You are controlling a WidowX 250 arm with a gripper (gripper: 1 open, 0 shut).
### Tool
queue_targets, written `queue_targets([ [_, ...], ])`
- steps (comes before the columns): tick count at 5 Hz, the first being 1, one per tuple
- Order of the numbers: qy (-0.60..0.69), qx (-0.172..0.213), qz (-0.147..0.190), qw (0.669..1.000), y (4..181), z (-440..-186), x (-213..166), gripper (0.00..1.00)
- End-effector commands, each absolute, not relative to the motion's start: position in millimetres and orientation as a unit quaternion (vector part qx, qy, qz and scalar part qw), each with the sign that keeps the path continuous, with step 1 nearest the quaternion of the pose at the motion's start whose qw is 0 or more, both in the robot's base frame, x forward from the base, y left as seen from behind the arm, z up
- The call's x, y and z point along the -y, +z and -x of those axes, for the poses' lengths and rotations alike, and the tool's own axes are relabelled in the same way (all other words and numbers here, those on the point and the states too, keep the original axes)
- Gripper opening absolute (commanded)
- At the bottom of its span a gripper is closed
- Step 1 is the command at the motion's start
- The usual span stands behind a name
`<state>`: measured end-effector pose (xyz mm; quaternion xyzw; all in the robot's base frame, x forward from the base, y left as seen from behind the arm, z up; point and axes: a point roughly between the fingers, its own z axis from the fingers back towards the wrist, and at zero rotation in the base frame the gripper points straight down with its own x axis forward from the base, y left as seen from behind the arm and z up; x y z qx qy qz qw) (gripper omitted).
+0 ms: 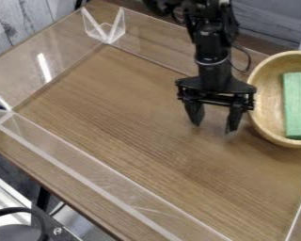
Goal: Remove the green block from inside the brown bowl and put it on the table
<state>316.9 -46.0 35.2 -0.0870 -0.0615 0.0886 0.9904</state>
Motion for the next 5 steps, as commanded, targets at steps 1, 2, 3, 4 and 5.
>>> queue_targets([
  [1, 0.073, 0.089, 0.093, 0.989, 57.1, -329.2, 52.3, 1.00],
  [2, 0.078, 0.081, 0.093, 0.989, 47.4, -339.3, 53.9, 1.00],
  [3, 0.082, 0.072, 0.092, 0.990, 37.1, -350.7, 56.3, 1.00],
  [4, 0.077, 0.082, 0.084, 0.990, 48.0, -347.2, 59.4, 1.00],
  [5, 0.073, 0.092, 0.077, 0.990, 59.0, -343.5, 62.6, 1.00],
])
